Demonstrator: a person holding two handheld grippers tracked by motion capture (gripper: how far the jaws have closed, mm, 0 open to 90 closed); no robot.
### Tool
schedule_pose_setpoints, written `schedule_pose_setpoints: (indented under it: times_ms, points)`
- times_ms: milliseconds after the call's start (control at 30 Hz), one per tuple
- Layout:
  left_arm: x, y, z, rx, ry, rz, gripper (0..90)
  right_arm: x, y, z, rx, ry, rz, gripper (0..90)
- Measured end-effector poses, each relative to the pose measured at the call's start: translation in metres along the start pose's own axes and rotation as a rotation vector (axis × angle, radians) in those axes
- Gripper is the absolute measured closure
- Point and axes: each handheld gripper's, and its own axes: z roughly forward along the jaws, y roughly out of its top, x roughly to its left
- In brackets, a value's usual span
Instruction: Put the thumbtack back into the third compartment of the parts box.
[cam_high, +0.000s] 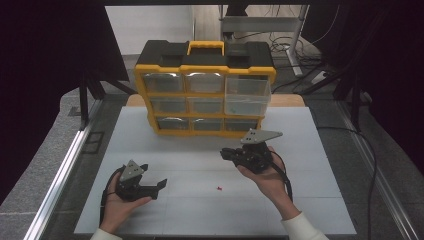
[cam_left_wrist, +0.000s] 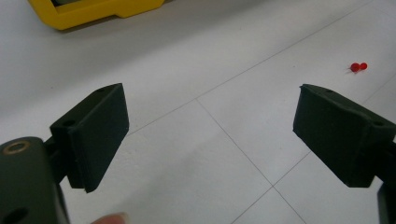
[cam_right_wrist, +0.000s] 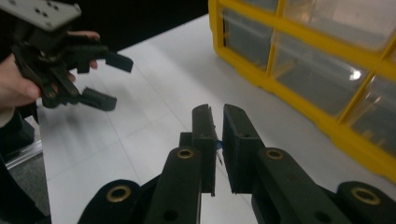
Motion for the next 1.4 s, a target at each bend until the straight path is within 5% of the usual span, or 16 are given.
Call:
schedule_pose_setpoints:
  times_ms: [567,1400]
  points:
    - [0.000,0.000,-0.001,-0.003,0.002,0.002,10.8,-0.011,0.068,-0.035,-0.118,-0.007,-0.031,83.6]
    - [0.000,0.000,-0.001,-0.004,0.002,0.002,10.8,-0.029,0.112,-0.055,-0.179,-0.056,-0.028,83.5]
